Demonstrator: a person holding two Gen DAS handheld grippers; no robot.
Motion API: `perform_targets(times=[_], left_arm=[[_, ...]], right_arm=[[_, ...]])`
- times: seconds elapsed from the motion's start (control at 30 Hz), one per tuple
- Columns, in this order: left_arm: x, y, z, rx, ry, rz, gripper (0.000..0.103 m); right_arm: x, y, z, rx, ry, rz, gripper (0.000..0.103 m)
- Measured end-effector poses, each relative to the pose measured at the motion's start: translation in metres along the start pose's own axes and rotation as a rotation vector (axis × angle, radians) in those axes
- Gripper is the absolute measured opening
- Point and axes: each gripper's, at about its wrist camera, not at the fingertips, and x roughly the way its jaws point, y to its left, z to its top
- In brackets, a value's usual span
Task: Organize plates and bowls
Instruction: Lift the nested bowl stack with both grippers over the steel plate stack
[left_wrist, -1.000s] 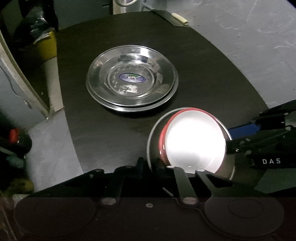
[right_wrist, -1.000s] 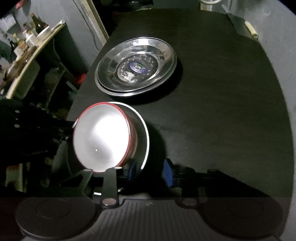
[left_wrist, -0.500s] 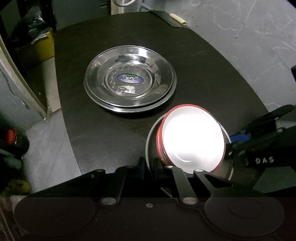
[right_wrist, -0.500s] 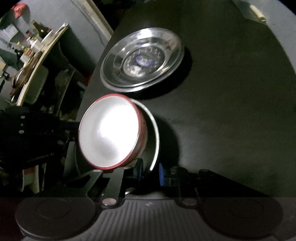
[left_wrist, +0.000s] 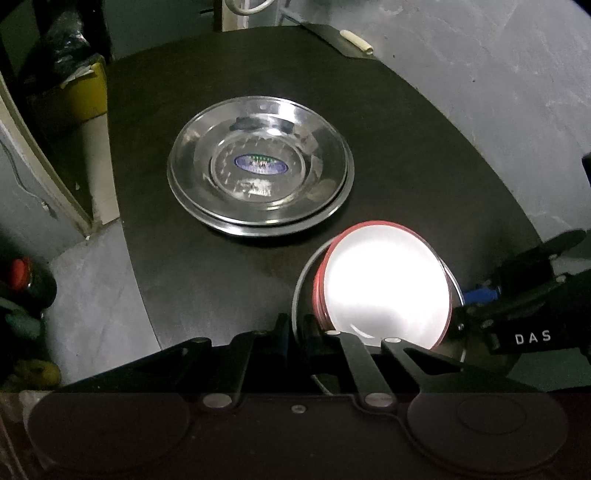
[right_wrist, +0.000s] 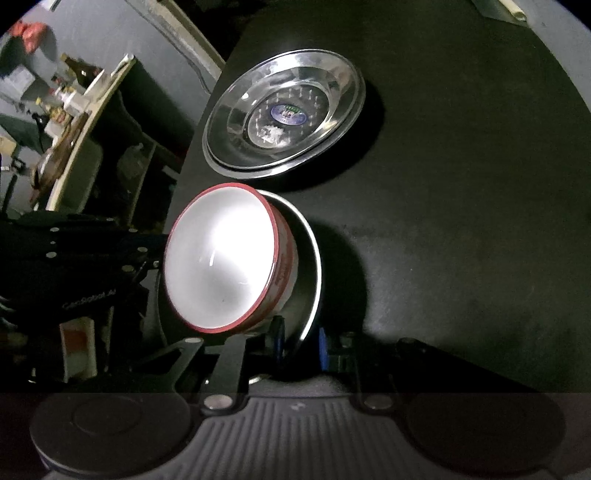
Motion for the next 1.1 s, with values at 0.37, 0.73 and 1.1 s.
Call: perform_targets(times=[0.37, 0.73, 1.1], left_arm=[[-0.007, 0.004, 0.014, -0.028, -0.042, -0.037, 0.004], [-0.013, 0.012, 0.033, -0.076, -0.112, -0.068, 0.004], [-0.015, 0.034, 0.060, -0.135, -0.176, -0.065, 0.003]], right_arm=[[-0.013, -0.009, 0.005, 0.077, -0.057, 0.025, 0.021], [-0.026, -0.013, 0.022, 0.106, -0.107, 0.027, 0.022], [-0.031, -0.006, 0.065, 0.060, -0.140, 0.014, 0.022]])
